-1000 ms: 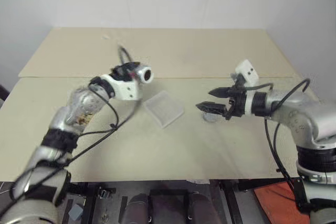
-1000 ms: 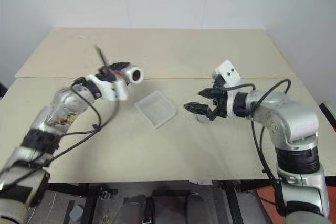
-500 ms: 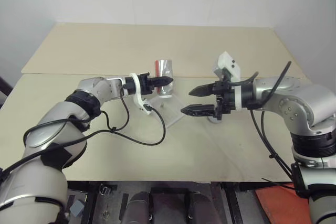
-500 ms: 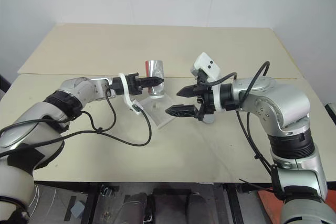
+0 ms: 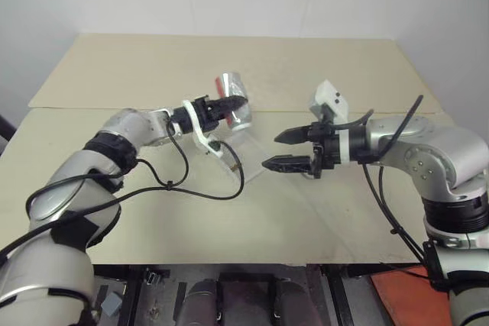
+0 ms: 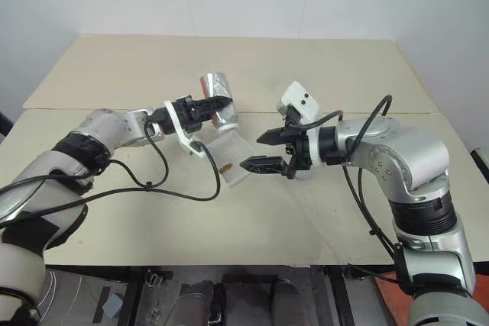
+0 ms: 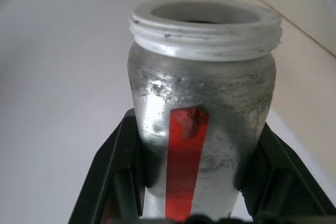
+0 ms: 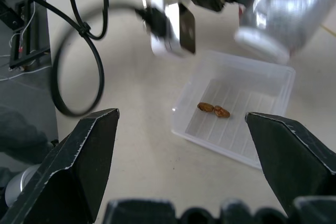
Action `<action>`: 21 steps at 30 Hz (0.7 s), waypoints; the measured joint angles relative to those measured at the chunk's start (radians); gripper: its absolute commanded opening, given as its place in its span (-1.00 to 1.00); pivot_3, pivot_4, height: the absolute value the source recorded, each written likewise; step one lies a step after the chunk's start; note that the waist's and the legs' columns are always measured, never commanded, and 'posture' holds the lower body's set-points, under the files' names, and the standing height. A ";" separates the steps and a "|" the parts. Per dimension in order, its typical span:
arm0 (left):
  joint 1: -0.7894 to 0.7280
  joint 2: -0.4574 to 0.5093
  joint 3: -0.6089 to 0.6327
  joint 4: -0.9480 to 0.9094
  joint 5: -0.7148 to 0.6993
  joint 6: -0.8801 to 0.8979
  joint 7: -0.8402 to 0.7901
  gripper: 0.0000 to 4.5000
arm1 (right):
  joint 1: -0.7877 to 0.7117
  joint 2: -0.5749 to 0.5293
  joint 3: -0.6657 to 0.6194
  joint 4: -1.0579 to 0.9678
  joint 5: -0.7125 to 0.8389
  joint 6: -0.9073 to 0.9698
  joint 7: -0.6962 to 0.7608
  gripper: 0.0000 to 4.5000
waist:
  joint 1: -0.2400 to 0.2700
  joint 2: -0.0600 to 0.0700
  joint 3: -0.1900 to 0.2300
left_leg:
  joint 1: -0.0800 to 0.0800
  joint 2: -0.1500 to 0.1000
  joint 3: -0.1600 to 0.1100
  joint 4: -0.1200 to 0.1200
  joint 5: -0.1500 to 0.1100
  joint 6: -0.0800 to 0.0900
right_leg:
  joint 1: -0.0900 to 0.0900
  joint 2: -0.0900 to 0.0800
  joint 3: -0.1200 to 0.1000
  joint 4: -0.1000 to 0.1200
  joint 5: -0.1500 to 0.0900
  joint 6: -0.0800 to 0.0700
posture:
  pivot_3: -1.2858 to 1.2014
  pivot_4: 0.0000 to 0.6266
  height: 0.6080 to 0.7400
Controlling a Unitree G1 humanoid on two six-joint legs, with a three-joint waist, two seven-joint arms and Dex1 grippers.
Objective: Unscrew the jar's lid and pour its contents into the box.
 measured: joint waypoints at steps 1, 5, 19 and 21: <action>0.037 0.004 0.055 -0.008 -0.106 -0.020 -0.083 -0.14 | 0.013 0.001 -0.007 -0.003 -0.007 -0.025 0.000 0.98 | -0.001 0.000 0.000 | 0.000 0.000 0.000 0.000 0.001 -0.002 | 0.000 0.000 0.000 0.000 0.000 0.000 | 0.03 -0.52 1.00; 0.275 -0.028 0.301 -0.168 -0.708 0.070 -0.569 -0.14 | 0.031 -0.004 -0.024 -0.004 -0.025 -0.085 0.004 0.98 | -0.010 0.000 0.000 | 0.000 0.002 -0.002 0.003 0.003 -0.005 | 0.000 -0.001 0.001 0.003 0.000 0.000 | 0.03 -0.52 1.00; 0.659 -0.149 0.748 -0.808 -1.531 1.070 -0.930 -0.14 | 0.040 -0.013 -0.030 0.015 -0.038 -0.150 0.005 0.98 | -0.019 0.000 0.000 | 0.015 0.000 -0.010 0.009 -0.002 0.003 | 0.017 0.001 0.002 0.006 0.000 0.000 | 0.03 -0.52 1.00; 0.699 -0.174 0.758 -0.821 -1.528 1.071 -0.927 -0.14 | 0.049 -0.014 -0.030 0.015 -0.038 -0.150 0.005 0.98 | -0.018 0.000 0.000 | 0.016 0.000 -0.010 0.009 -0.002 0.003 | 0.017 0.001 0.002 0.006 0.000 0.000 | 0.03 -0.52 1.00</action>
